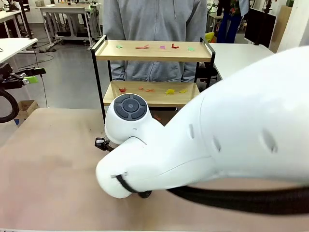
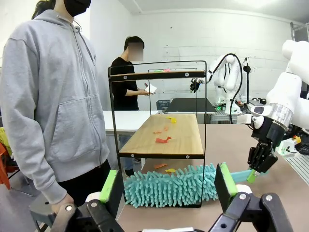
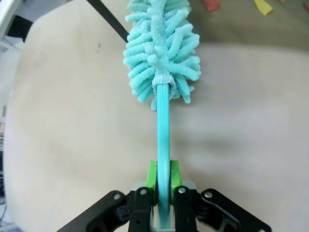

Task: Clean the shelf.
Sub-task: Clean the specific section of the Shelf indicated by the human with the Duster.

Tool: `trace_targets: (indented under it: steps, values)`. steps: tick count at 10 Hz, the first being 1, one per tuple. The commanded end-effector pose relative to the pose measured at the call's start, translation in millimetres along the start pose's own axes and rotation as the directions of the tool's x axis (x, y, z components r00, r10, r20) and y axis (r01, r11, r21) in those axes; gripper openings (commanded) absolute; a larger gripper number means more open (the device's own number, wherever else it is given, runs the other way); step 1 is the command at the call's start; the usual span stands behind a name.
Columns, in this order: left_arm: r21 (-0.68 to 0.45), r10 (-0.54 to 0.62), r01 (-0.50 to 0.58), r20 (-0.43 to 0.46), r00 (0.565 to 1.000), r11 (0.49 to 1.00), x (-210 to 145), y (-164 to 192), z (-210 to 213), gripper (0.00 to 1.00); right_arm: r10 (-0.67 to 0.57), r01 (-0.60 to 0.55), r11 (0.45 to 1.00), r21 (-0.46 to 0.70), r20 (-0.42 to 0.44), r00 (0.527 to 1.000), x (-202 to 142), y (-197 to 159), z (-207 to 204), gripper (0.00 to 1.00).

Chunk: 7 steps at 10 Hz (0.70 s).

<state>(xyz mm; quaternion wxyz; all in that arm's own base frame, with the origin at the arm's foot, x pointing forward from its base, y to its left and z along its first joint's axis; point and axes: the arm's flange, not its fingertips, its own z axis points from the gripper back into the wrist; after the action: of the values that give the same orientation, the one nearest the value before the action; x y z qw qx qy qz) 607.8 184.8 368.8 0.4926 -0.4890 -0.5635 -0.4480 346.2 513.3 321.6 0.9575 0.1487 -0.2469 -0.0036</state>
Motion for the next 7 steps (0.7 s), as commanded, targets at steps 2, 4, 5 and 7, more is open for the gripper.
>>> trace_targets:
  steps: [2,4,5,7]
  values:
    - [-0.005,-0.006,0.006,-0.005,1.0,1.0,3,-2,-1,1.0,0.007,-0.007,1.0,-0.004,-0.001,1.0,1,0,-3,0.13]
    - [-0.005,-0.006,0.006,-0.005,1.0,1.0,3,-2,-1,1.0,-0.02,0.019,1.0,-0.013,-0.01,1.0,3,-11,4,0.13]
    - [-0.005,-0.006,0.006,-0.005,1.0,1.0,3,-2,-1,1.0,-0.041,0.04,0.999,-0.018,-0.021,0.999,9,-21,8,0.13]
    - [-0.005,-0.006,0.006,-0.005,1.0,1.0,3,-2,-1,1.0,-0.068,0.067,0.997,-0.034,-0.036,0.997,21,-37,10,0.13]
